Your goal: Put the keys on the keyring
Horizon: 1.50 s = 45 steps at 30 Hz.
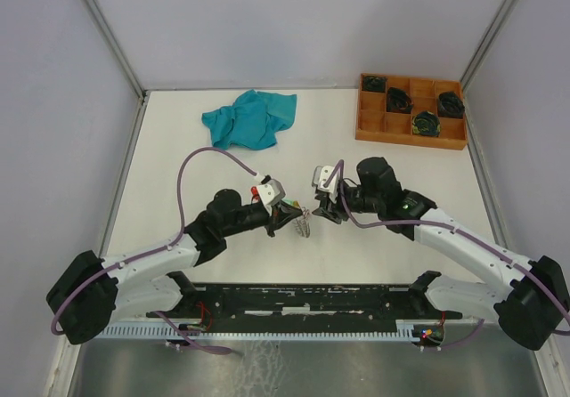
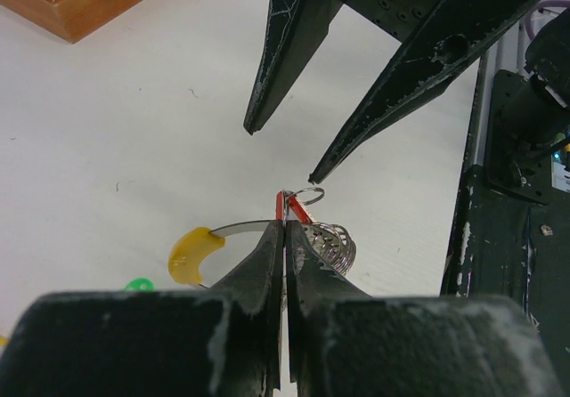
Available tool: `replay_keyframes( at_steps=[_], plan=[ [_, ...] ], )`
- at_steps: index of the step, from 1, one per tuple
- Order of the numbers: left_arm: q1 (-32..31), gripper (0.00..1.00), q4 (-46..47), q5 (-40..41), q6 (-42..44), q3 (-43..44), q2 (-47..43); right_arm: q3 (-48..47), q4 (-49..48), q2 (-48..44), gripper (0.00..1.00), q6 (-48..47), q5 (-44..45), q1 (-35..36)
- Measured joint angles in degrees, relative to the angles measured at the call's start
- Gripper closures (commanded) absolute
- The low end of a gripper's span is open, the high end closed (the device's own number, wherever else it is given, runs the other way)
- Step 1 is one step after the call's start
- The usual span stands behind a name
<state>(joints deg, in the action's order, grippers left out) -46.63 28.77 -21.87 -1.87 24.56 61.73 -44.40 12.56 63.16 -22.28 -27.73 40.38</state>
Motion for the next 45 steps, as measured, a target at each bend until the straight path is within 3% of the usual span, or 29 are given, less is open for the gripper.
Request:
replay_keyframes(
  at_steps=[10,17,25,37,45],
  plan=[
    [0.0,0.97,0.3,2.6,-1.0,-0.3,-0.6,0.0,-4.0,0.0,0.48,1.6,-6.0,0.0],
    [0.0,0.97,0.4,3.5,-1.3,-0.3,-0.7,0.0,-6.1,1.4,0.52,3.0,-7.0,0.0],
    [0.0,0.97,1.7,3.7,-1.7,-0.6,-0.9,0.0,-6.9,3.1,0.67,4.0,-6.8,0.0],
    [0.0,0.97,2.0,3.9,-1.8,-1.0,-1.0,0.0,-7.4,3.1,0.98,4.1,-6.5,0.0],
    [0.0,0.96,4.2,4.3,-3.4,-2.3,-1.2,0.0,-6.9,3.1,0.99,3.3,-6.6,0.0]
  ],
)
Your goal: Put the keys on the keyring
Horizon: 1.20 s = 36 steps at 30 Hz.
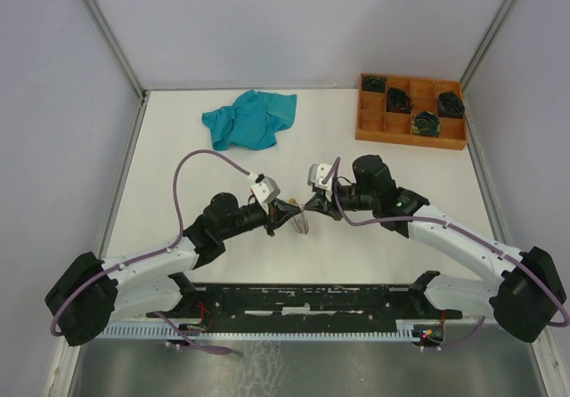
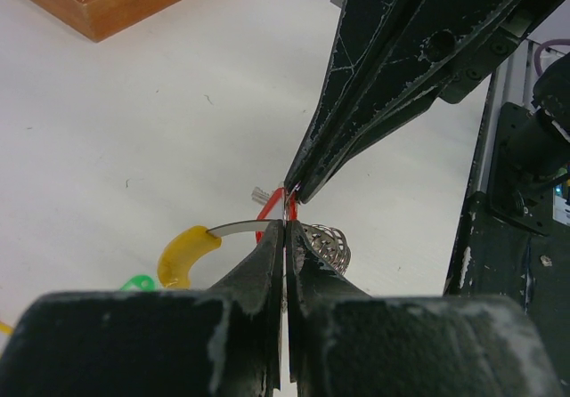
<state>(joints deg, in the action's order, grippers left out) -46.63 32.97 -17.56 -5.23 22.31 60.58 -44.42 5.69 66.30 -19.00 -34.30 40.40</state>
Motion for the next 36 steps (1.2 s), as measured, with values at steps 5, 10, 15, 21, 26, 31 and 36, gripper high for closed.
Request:
replay_keyframes(
  at_steps=[5,10,15,21,26,31,36],
  plan=[
    [0.0,0.87,0.2,0.0,-1.3,-0.2,0.0,-0.5,1.6,0.0,0.99,-1.5,-0.2,0.1],
    [0.0,0.78,0.7,0.1,-1.6,-0.2,-0.5,-1.8,5.6,0.1,0.99,-3.6,0.0,0.1],
    [0.0,0.70,0.6,0.0,-1.6,-0.2,-0.6,-4.0,9.6,0.7,0.99,-6.0,0.0,0.1],
    [0.0,0.67,-0.3,-0.7,-1.6,-0.2,-0.6,-6.2,12.4,1.9,0.99,-8.0,-0.3,0.3],
    [0.1,0.67,-2.2,-2.8,-1.4,1.0,0.4,-7.3,14.1,2.8,0.99,-9.7,-0.8,0.5],
    [1.3,0.70,-3.7,-7.1,-1.2,2.9,2.6,-8.0,15.8,3.1,0.99,-10.9,-1.4,0.7],
    [3.3,0.78,-4.7,-11.5,-1.1,4.8,4.2,-8.2,16.5,3.2,0.99,-11.5,-1.7,0.8]
  ],
)
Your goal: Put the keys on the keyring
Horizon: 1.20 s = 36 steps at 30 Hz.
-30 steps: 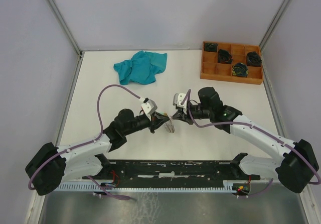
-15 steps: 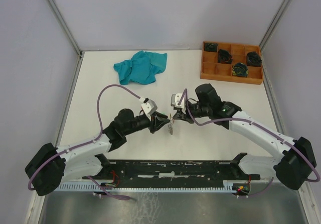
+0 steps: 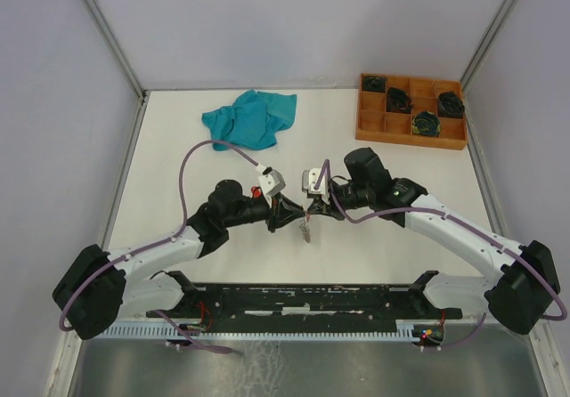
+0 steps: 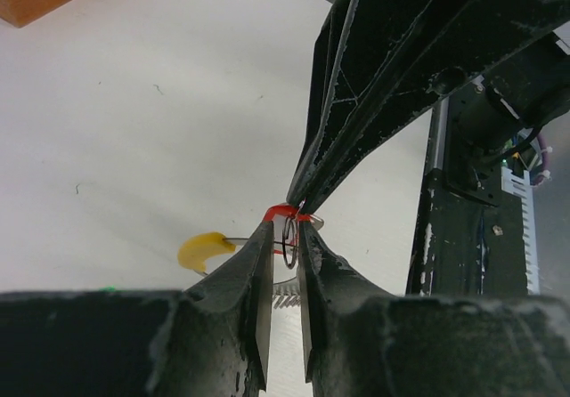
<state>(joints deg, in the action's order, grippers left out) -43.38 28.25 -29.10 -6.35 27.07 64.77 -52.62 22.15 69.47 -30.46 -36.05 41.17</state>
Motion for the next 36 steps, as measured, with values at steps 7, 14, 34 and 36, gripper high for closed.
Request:
replay_keyframes(
  at_steps=[7,14,34,36],
  plan=[
    [0.9,0.86,-1.2,-4.4,0.0,1.8,1.8,-0.6,0.7,0.5,0.99,-0.5,-0.2,0.0],
    [1.0,0.94,-2.8,-6.6,0.5,2.6,3.0,-0.6,1.9,0.7,0.99,-0.7,-0.4,0.2],
    [1.4,0.97,-3.3,-2.7,1.6,1.9,-3.1,1.4,-2.5,-3.4,0.99,0.1,2.3,0.9],
    [1.4,0.97,-2.6,-2.0,1.4,1.4,-3.8,1.7,-3.2,-3.5,0.99,0.4,2.5,0.9]
  ],
)
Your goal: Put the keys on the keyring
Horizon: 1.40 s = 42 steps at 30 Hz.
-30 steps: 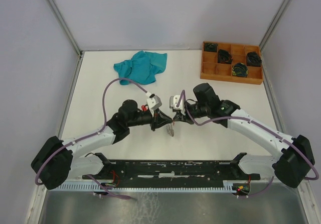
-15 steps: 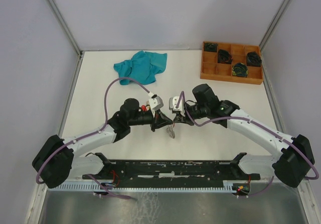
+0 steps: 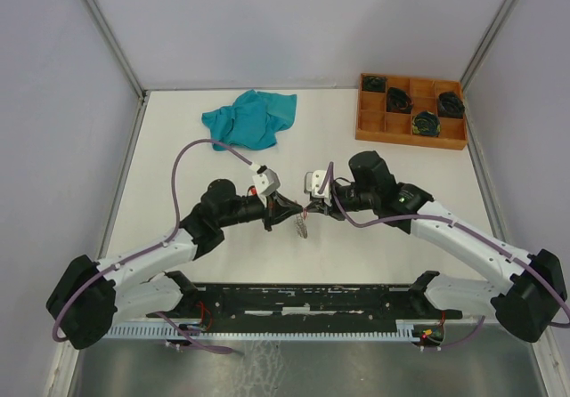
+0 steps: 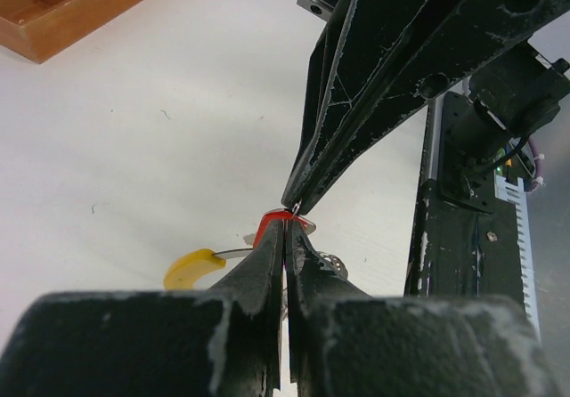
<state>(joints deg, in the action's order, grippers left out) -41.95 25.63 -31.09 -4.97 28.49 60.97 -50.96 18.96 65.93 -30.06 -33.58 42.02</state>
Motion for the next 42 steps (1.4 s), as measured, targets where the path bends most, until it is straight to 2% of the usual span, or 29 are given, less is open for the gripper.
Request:
replay_keyframes(
  at_steps=[18,29,36,42],
  plan=[
    [0.0,0.97,7.1,6.5,-7.1,-3.5,-1.1,1.2,-3.9,1.2,0.99,2.1,0.3,1.2],
    [-0.3,0.97,13.9,9.2,-12.5,-5.4,1.8,1.2,-5.3,3.3,0.99,2.9,2.3,2.4],
    [-0.3,0.79,13.4,10.8,-12.5,-6.0,0.5,1.1,-4.1,2.3,0.99,2.1,5.9,2.9],
    [-0.2,0.72,10.0,12.7,-11.0,-6.2,-4.2,-0.3,0.9,2.2,0.99,0.2,7.0,2.9]
  ],
)
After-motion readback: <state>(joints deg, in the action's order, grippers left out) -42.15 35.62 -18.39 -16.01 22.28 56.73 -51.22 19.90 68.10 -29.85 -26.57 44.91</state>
